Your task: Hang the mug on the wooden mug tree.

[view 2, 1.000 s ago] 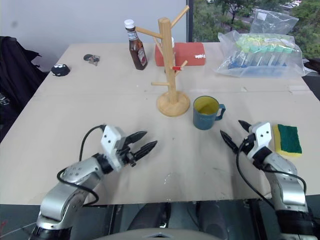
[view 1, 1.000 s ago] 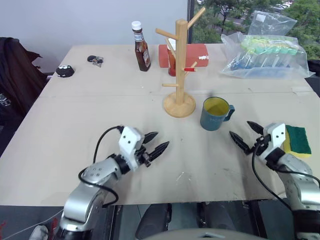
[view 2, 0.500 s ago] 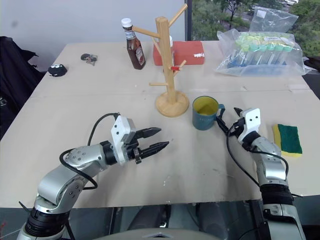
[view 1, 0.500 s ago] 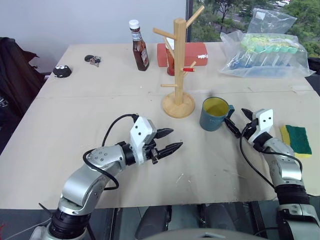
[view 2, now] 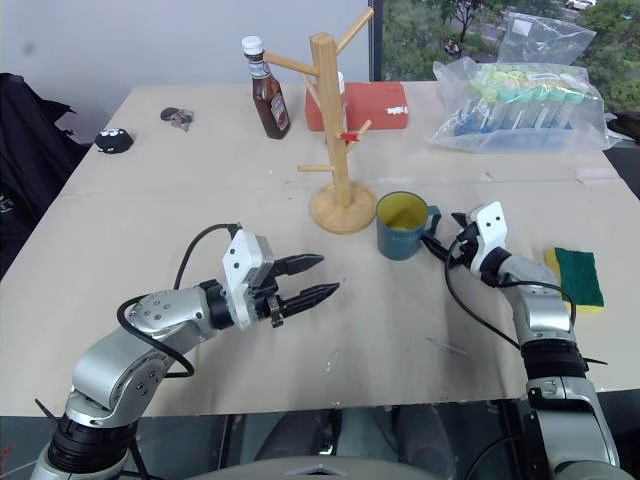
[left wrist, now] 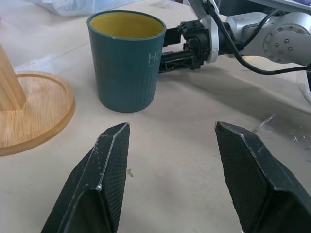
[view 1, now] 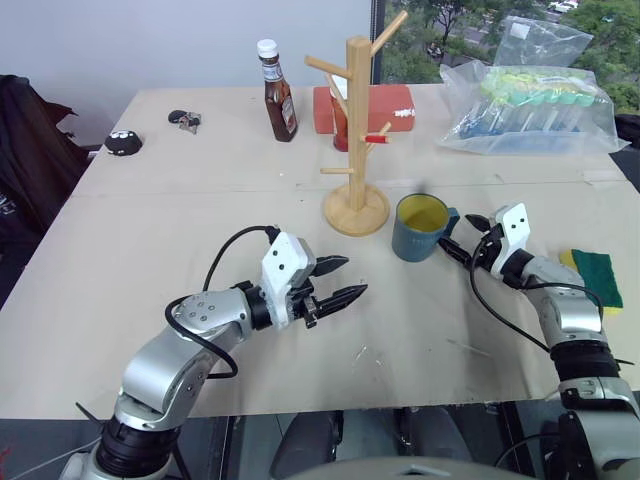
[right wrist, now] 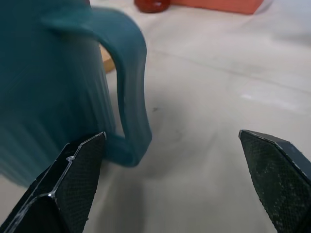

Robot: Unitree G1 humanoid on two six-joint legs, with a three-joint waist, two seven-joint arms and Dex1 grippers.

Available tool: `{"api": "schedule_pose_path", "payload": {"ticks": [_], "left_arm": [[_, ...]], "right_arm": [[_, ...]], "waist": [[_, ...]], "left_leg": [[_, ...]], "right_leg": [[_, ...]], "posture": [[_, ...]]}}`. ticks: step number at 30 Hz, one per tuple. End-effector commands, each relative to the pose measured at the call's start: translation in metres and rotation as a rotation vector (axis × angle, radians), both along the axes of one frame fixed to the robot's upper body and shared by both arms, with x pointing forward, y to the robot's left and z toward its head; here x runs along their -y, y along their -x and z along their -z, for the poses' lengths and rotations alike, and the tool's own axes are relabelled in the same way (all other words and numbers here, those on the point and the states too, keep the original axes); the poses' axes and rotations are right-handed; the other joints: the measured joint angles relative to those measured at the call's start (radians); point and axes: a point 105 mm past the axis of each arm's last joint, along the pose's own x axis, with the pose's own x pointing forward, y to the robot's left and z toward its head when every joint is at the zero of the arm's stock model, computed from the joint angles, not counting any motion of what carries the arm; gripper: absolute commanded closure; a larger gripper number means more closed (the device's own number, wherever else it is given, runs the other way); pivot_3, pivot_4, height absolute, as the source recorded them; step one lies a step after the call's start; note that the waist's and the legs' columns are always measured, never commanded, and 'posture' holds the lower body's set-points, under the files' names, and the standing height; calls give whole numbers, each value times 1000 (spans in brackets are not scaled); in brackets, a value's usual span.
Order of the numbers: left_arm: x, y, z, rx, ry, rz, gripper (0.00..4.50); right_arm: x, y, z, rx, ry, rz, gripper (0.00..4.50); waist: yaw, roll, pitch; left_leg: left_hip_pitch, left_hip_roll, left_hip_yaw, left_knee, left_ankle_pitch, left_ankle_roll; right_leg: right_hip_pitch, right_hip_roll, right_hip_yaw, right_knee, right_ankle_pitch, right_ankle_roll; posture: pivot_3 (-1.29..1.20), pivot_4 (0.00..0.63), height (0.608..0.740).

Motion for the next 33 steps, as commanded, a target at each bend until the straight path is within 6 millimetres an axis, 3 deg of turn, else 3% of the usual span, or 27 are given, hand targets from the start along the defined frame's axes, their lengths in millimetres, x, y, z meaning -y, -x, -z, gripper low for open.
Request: {"api": "schedule_pose_path", "payload": {"ticks": [1, 2, 9, 14, 19, 25, 33], "left_arm": [[7, 4, -22, 114, 32, 22, 1620], [7, 2, -25, 137, 38, 7, 1620], [6, -3, -32, 191, 70, -25, 1620], [5, -3, -29, 186, 70, -32, 1620], [-4, -8, -24, 193, 93, -104, 1620], [-14, -13, -25, 193, 265, -205, 1620], [-20, -19, -33, 279, 423, -301, 1620]], "right_arm": [[-4, -4, -13, 29, 23, -41, 613], [-4, -5, -13, 29, 24, -45, 877], [-10, -5, -17, 40, 20, -84, 4440], [-10, -5, -22, 49, 34, -102, 4440], [-12, 2, -50, 109, 124, -176, 4440], [-27, 12, -111, 187, 416, -324, 4440], [-56, 20, -170, 162, 759, -404, 4440]], "waist": [[0, 0, 0], [0, 0, 0], [1, 0, 0], [1, 0, 0], [1, 1, 1], [0, 1, 1], [5, 2, 1]], "left_leg": [[0, 0, 0, 0, 0, 0], [0, 0, 0, 0, 0, 0], [0, 0, -1, 0, 0, 0], [0, 0, 0, 0, 0, 0], [-1, 0, 0, 0, 0, 0], [-1, 0, 0, 0, 0, 0], [-9, -1, -5, 2, 0, 0]], "right_leg": [[0, 0, 0, 0, 0, 0], [0, 0, 0, 0, 0, 0], [0, 0, 0, 0, 0, 0], [0, 0, 0, -1, 0, 0], [0, -1, 0, -1, 0, 0], [0, -1, -1, -1, 0, 0], [-4, -6, -6, -5, 0, 0]], "posture": [[0, 150, 740], [0, 150, 740], [0, 150, 740], [0, 150, 740], [0, 150, 740], [0, 150, 740], [0, 150, 740]]}}
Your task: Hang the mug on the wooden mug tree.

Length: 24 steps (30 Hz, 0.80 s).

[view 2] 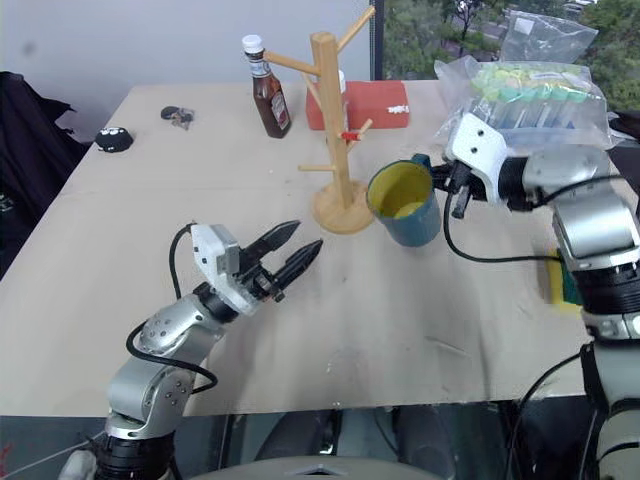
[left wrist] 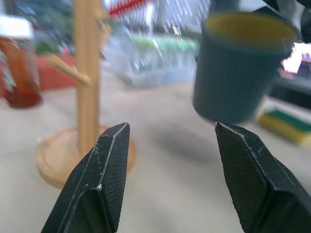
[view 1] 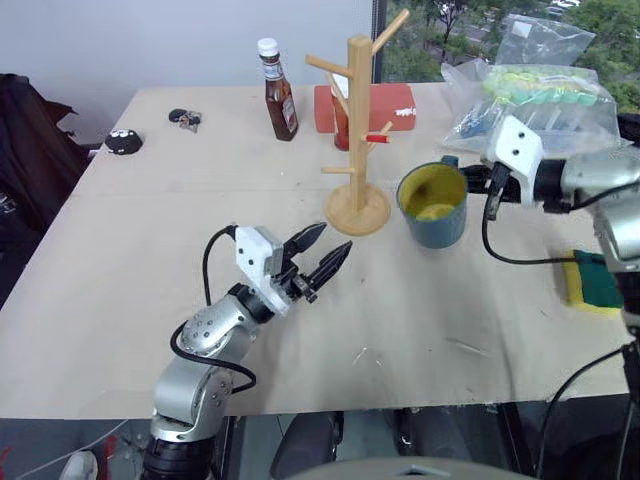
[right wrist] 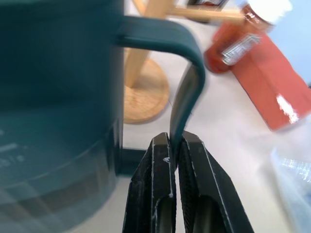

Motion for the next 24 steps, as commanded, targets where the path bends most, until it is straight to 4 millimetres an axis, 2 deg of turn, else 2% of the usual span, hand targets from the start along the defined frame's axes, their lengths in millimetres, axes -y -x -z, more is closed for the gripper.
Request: {"api": "schedule_pose_path", "payload": {"ticks": [1, 6, 12, 24], "left_arm": [[-4, -1, -14, 81, 42, -36, 1620], [1, 0, -34, 166, 129, -24, 1620], [8, 5, -44, 225, 173, 23, 1620], [11, 9, -38, 217, 178, 49, 1620]], "right_arm": [[-12, 6, -25, 49, 99, -21, 4440], [-25, 4, -47, 50, 150, -17, 4440], [-31, -3, -66, 96, 197, 1, 4440], [-44, -2, -70, 85, 205, -36, 4440]], "waist": [[2, 0, 0], [15, 0, 0], [20, 0, 0], [21, 0, 0]], "left_leg": [[-1, 0, 0, 0, 0, 0], [-8, -1, -2, 0, 0, 0], [-17, -1, -1, 0, 0, 0], [-18, -1, -1, 0, 0, 0]], "right_leg": [[-1, 0, 0, 0, 0, 0], [-6, -1, -1, -3, 0, 0], [-16, -1, -1, -3, 1, 0], [-17, -1, -1, -2, 1, 0]], "posture": [[0, 150, 740], [0, 150, 740], [0, 150, 740], [0, 150, 740]]}}
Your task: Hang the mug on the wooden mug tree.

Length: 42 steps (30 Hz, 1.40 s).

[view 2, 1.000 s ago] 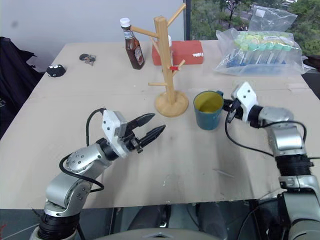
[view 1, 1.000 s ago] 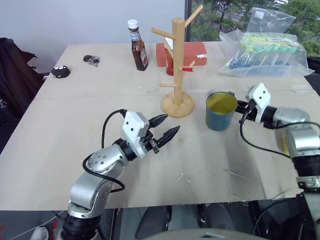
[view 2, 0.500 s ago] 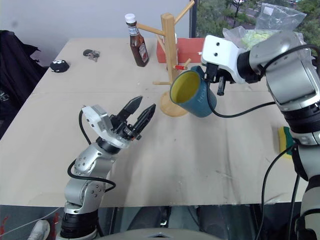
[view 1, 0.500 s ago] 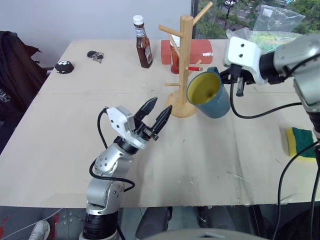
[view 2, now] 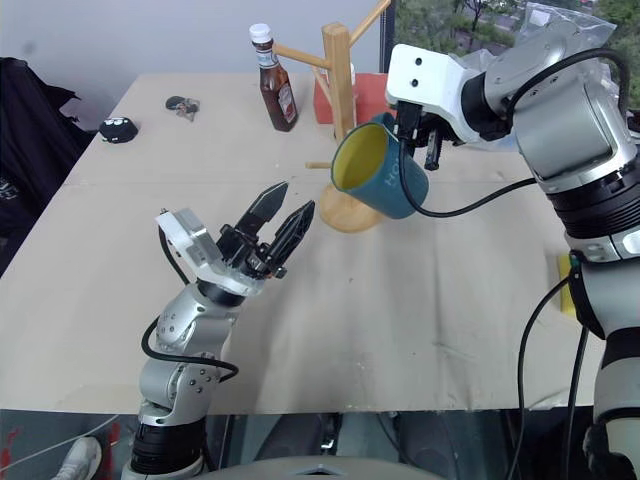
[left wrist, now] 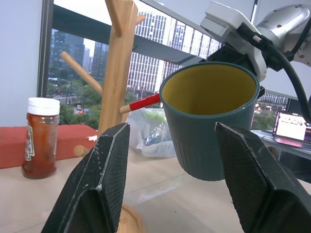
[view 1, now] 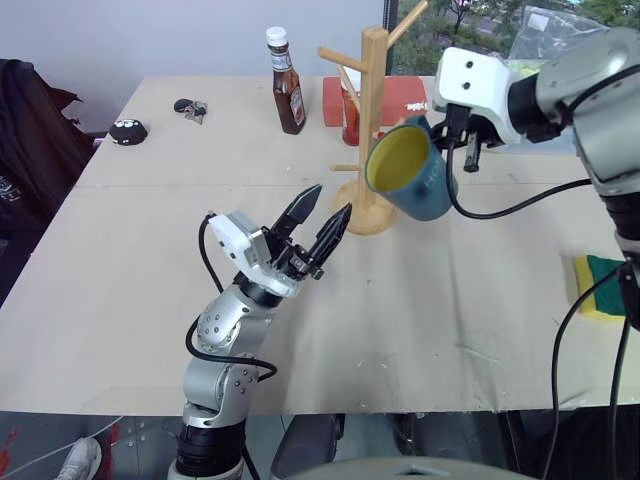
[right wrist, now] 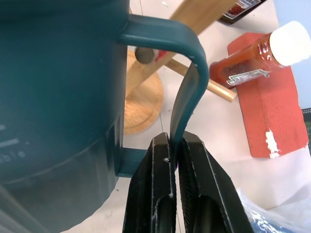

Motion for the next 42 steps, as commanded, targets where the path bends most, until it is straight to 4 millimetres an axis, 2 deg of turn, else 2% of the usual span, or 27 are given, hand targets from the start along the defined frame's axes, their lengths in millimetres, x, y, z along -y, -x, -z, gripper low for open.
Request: {"api": "schedule_pose_path", "payload": {"ticks": [1, 11, 12, 14, 20, 21, 25, 28, 32, 34, 37, 39, 42], "left_arm": [[-1, 5, -1, 17, 2, 11, 1620], [-2, 5, 4, 7, -17, 4, 1620], [-2, 5, 4, 6, -16, 3, 1620], [-2, 5, 5, 0, -14, 3, 1620], [-3, 2, 11, -35, -37, -13, 1620], [-3, 2, 12, -44, -44, -13, 1620], [-4, 1, 27, -114, -110, -29, 1620], [-7, 5, 55, -235, -239, -55, 1620], [-22, 9, 94, -415, -387, -131, 1620], [-28, 11, 101, -443, -405, -155, 1620], [-35, 13, 104, -465, -405, -182, 982], [-37, 17, 109, -478, -434, -166, 30], [-40, 25, 122, -513, -492, -138, 30]], "right_arm": [[-3, 3, -19, 56, -14, -21, 4440], [-8, -7, -19, 81, -30, 2, 4440], [-9, -7, -20, 83, -35, 3, 3900], [-9, -7, -22, 87, -43, 6, 3187], [-5, -10, -33, 100, -123, 52, 258], [-4, -11, -35, 101, -139, 62, 35], [9, -7, -36, 49, -229, 103, 35], [33, 8, -3, -117, -407, 116, 35], [44, 33, 61, -304, -798, 170, 35], [57, 39, 101, -276, -875, 302, 35], [69, 62, 150, -227, -917, 393, 0], [70, 77, 165, -231, -997, 388, 0], [73, 92, 189, -179, -945, 351, 0]], "waist": [[0, 0, 0], [0, 0, 0], [0, 0, 0], [0, 0, 0], [-1, 0, 0], [0, 0, 0], [0, 0, 0], [6, -5, -4], [4, -7, -6], [2, -4, -6], [6, -4, -9], [0, -2, -8], [-19, 0, -7]], "left_leg": [[0, 0, 0, 0, 0, 0], [0, 0, 0, 1, 0, 0], [0, 0, 1, 1, 0, 0], [0, 0, 1, 1, 0, 0], [0, 0, 1, 1, 0, 0], [0, 0, 1, 1, 0, 0], [0, 0, 1, 2, 0, 0], [0, 0, -1, 1, 0, 0], [0, 0, -2, 0, 0, 0], [0, 0, 0, 0, 0, 0], [0, -1, 4, 0, 0, 0], [5, 0, 3, 1, 0, 0], [19, 1, 7, 0, -2, 4]], "right_leg": [[0, 0, 0, 0, 0, 0], [-1, 0, 0, 2, 0, 0], [-1, 0, 0, 2, 0, 0], [-1, 0, 1, 3, 0, 0], [-1, 0, 1, 4, 0, 0], [-1, 0, 1, 4, 0, 0], [-2, 0, 1, 5, 0, 0], [-1, 0, 0, 4, 0, 0], [1, 0, 1, 1, 0, 0], [-1, 0, 3, 6, 0, 0], [-6, 0, 6, 12, 0, 0], [-1, 0, 3, 12, 0, 0], [12, 6, 7, 11, -1, 0]], "posture": [[0, 150, 740], [0, 150, 740], [0, 150, 740], [0, 150, 740], [0, 150, 740], [0, 150, 740], [0, 150, 740], [0, 150, 740], [0, 150, 740], [0, 150, 740], [0, 150, 740], [0, 150, 740], [0, 150, 740]]}}
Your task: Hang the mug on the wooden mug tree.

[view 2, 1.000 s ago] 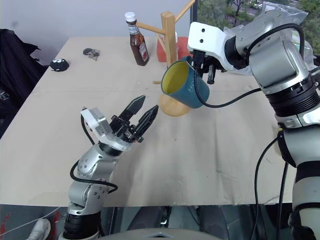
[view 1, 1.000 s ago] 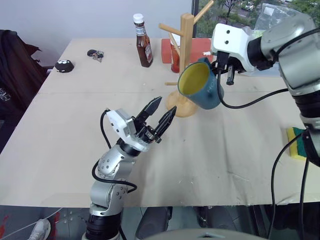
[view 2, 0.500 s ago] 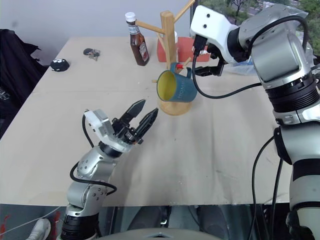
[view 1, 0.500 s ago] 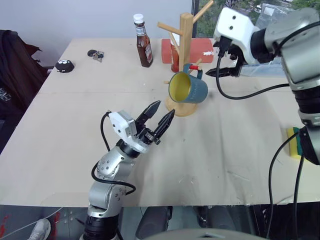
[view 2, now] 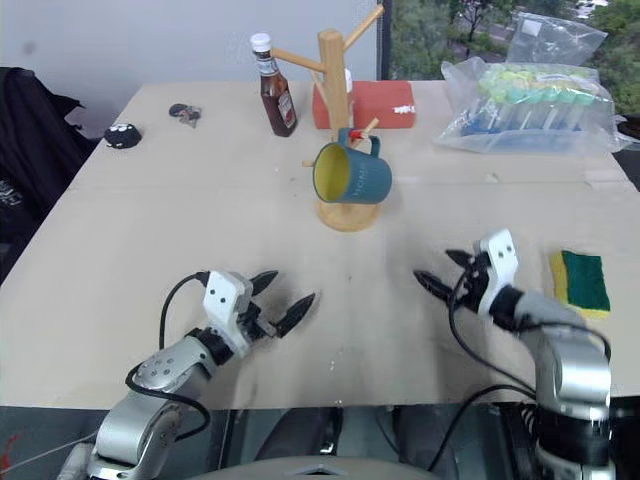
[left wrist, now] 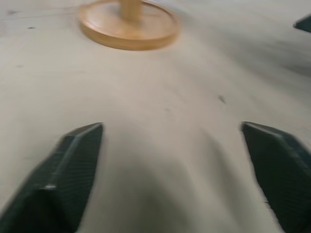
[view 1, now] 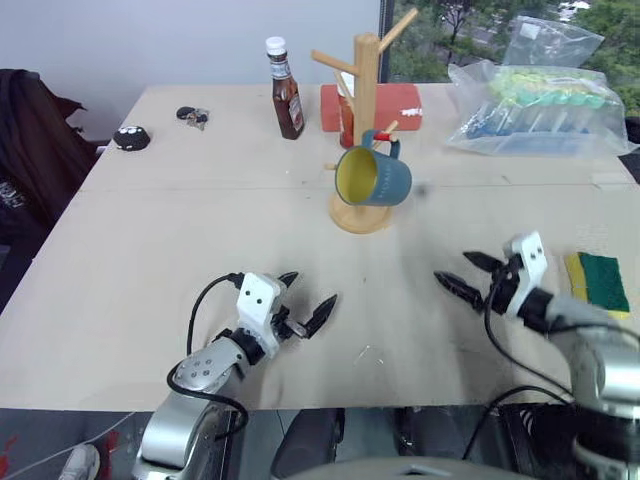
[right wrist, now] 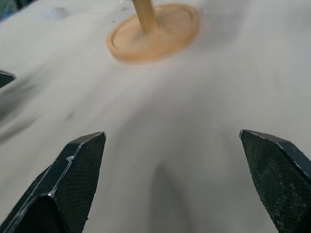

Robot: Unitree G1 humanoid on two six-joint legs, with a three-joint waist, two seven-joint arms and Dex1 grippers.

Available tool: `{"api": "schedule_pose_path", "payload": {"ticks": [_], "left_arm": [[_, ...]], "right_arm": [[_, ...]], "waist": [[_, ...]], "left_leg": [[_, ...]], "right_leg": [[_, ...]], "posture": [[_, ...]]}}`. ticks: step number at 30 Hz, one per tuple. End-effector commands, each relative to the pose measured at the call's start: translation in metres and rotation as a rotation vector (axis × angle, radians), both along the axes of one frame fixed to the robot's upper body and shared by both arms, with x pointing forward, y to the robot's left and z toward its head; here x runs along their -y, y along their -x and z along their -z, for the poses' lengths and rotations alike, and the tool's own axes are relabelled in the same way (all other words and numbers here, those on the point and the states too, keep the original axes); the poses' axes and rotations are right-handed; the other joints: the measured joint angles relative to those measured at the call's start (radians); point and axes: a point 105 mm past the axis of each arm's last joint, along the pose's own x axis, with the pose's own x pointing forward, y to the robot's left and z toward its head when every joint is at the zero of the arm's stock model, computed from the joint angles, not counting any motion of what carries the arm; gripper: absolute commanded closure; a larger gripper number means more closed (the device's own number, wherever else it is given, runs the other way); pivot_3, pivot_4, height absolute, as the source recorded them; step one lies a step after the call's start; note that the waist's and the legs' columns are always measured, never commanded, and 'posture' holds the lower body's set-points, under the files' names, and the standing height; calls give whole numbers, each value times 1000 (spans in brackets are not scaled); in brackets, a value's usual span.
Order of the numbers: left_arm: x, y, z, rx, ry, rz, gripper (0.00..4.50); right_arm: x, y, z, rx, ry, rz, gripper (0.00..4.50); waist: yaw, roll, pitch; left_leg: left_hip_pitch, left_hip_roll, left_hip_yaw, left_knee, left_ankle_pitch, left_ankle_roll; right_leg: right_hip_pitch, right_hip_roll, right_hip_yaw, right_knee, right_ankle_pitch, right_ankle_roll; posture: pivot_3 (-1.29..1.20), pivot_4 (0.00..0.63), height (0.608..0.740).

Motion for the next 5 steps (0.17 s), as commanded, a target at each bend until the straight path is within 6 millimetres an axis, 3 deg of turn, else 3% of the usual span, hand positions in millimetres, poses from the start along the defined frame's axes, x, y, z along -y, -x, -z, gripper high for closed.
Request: {"api": "schedule_pose_path", "payload": {"ticks": [1, 3, 5], "left_arm": [[-2, 8, 3, 0, -43, 27, 30], [-6, 9, 4, 3, -77, 27, 30], [-7, 9, 4, 9, -90, 35, 30]], "right_arm": [[3, 9, -4, 160, 58, -29, 0], [11, 12, 8, 176, 88, -32, 0], [15, 12, 13, 197, 104, -37, 0]], "waist": [[-14, 0, 0], [-16, -2, 1], [-16, -3, 1]], "left_leg": [[4, 1, 0, 0, 0, 0], [16, 2, 1, 0, 0, 0], [17, 3, 1, 0, 0, 0]], "right_leg": [[5, 1, 0, -1, 0, 0], [16, 2, 0, -2, -6, 1], [16, 2, -1, -2, -6, 1]], "posture": [[0, 150, 740], [0, 150, 740], [0, 150, 740]]}}
